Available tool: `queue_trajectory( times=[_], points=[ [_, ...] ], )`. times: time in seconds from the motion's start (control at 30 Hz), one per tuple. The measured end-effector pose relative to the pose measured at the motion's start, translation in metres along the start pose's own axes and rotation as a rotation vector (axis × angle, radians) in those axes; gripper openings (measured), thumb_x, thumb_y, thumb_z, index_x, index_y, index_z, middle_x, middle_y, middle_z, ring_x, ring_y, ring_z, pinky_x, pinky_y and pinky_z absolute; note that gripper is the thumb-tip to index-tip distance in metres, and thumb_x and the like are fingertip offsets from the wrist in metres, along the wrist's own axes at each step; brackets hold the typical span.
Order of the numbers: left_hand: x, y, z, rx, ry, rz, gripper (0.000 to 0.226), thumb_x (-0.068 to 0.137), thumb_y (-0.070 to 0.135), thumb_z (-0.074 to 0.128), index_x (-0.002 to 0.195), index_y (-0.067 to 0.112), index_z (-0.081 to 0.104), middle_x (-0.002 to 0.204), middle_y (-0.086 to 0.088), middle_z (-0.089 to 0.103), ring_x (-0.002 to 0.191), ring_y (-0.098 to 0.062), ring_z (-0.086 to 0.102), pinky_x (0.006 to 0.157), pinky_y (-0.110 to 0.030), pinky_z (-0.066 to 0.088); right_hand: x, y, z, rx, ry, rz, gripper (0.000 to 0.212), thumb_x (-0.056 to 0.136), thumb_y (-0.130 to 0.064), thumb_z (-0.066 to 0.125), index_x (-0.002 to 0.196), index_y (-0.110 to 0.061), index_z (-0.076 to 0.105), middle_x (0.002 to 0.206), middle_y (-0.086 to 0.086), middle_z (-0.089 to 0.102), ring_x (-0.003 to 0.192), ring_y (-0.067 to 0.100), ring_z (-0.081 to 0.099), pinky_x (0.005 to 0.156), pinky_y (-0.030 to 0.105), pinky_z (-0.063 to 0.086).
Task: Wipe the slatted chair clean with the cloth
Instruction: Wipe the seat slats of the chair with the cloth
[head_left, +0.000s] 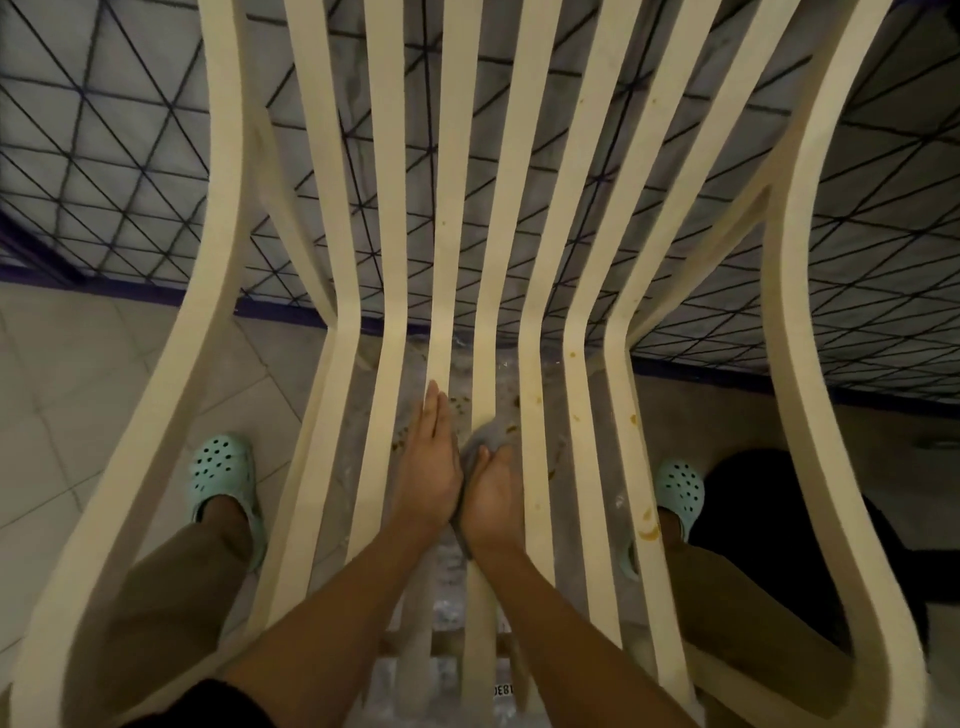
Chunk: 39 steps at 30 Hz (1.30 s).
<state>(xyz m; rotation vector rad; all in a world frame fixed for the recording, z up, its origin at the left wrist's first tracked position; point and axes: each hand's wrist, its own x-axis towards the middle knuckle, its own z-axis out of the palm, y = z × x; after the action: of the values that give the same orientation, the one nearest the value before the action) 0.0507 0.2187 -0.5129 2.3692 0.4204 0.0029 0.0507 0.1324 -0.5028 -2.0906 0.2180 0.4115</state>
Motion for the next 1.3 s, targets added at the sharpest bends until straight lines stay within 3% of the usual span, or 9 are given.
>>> queue_trajectory(
  times=[0.17, 0.33, 0.43, 0.5, 0.57, 0.67, 0.97, 1.17, 1.3],
  points=[
    [0.018, -0.004, 0.008, 0.020, -0.025, -0.031, 0.061, 0.100, 0.007, 0.034, 0.153, 0.008, 0.005, 0.163, -0.003, -0.006, 0.150, -0.019, 0.002, 0.121, -0.038, 0.020, 0.066, -0.016, 0.019, -0.039, 0.014, 0.054, 0.031, 0.106, -0.031, 0.029, 0.108, -0.012, 0.052, 0.091, 0.003, 0.057, 0.072, 0.013, 0.051, 0.067, 0.027, 0.038],
    [0.017, -0.007, 0.009, -0.011, -0.009, -0.010, 0.073, 0.097, 0.002, 0.041, 0.149, 0.015, -0.008, 0.162, 0.002, -0.012, 0.150, -0.019, -0.001, 0.114, -0.023, 0.017, 0.113, -0.041, 0.020, -0.079, 0.001, 0.059, 0.030, 0.106, -0.027, 0.029, 0.110, -0.005, 0.048, 0.080, 0.002, 0.048, 0.081, 0.019, 0.049, 0.063, 0.015, 0.035],
    [0.019, -0.011, 0.011, -0.003, 0.022, -0.009, 0.067, 0.097, -0.002, 0.034, 0.145, 0.013, -0.011, 0.159, 0.005, -0.015, 0.150, -0.019, -0.005, 0.111, -0.022, 0.015, 0.134, -0.054, 0.024, -0.039, 0.001, 0.053, 0.038, 0.106, -0.027, 0.029, 0.120, 0.001, 0.049, 0.091, 0.008, 0.055, 0.089, 0.025, 0.054, 0.069, 0.023, 0.043],
    [0.022, -0.014, 0.014, 0.001, 0.034, 0.003, 0.067, 0.095, -0.007, 0.034, 0.144, 0.010, -0.008, 0.156, 0.004, -0.015, 0.150, -0.023, -0.002, 0.111, -0.026, 0.024, 0.146, -0.059, 0.025, 0.013, 0.014, 0.033, 0.039, 0.105, -0.028, 0.030, 0.122, 0.003, 0.048, 0.106, 0.018, 0.056, 0.099, 0.031, 0.054, 0.075, 0.024, 0.042],
    [0.022, -0.015, 0.016, 0.003, 0.036, 0.015, 0.070, 0.092, -0.011, 0.035, 0.143, 0.010, -0.007, 0.155, 0.003, -0.015, 0.150, -0.027, 0.001, 0.110, -0.031, 0.033, 0.156, -0.061, 0.026, 0.092, 0.023, 0.092, 0.038, 0.105, -0.026, 0.030, 0.120, 0.004, 0.048, 0.114, 0.026, 0.056, 0.103, 0.036, 0.055, 0.059, 0.012, 0.040],
    [0.021, -0.018, 0.018, -0.004, 0.032, 0.019, 0.072, 0.091, -0.012, 0.036, 0.146, 0.012, -0.004, 0.156, 0.004, -0.013, 0.150, -0.026, 0.005, 0.106, -0.033, 0.043, 0.160, -0.064, 0.029, 0.070, 0.035, 0.077, 0.035, 0.106, -0.026, 0.029, 0.113, 0.001, 0.049, 0.100, 0.017, 0.056, 0.094, 0.030, 0.056, 0.063, 0.021, 0.040],
    [0.020, -0.017, 0.014, -0.019, 0.060, 0.020, 0.065, 0.096, -0.007, 0.033, 0.153, 0.006, 0.006, 0.161, -0.001, -0.009, 0.150, -0.017, -0.004, 0.104, 0.000, -0.011, 0.121, -0.054, 0.022, -0.023, -0.017, 0.052, 0.038, 0.104, -0.028, 0.029, 0.121, 0.001, 0.048, 0.103, 0.013, 0.050, 0.103, 0.031, 0.054, 0.083, 0.035, 0.040],
    [-0.017, -0.020, 0.013, -0.052, 0.036, 0.020, 0.062, 0.093, -0.007, 0.039, 0.149, -0.001, 0.013, 0.160, -0.014, 0.009, 0.149, -0.030, 0.011, 0.119, -0.035, 0.017, 0.067, -0.036, 0.011, 0.040, -0.046, 0.133, 0.022, 0.106, -0.029, 0.029, 0.099, -0.017, 0.045, 0.095, 0.004, 0.051, 0.096, 0.025, 0.055, 0.079, 0.029, 0.040],
    [-0.064, -0.019, 0.011, -0.042, -0.006, 0.013, 0.055, 0.099, 0.024, 0.014, 0.147, 0.006, -0.006, 0.160, -0.007, -0.007, 0.149, -0.022, -0.003, 0.122, -0.033, 0.007, 0.016, -0.010, 0.006, 0.016, -0.091, 0.190, 0.038, 0.105, -0.034, 0.030, 0.129, -0.009, 0.046, 0.110, 0.011, 0.058, 0.101, 0.029, 0.059, 0.080, 0.033, 0.045]
  ],
)
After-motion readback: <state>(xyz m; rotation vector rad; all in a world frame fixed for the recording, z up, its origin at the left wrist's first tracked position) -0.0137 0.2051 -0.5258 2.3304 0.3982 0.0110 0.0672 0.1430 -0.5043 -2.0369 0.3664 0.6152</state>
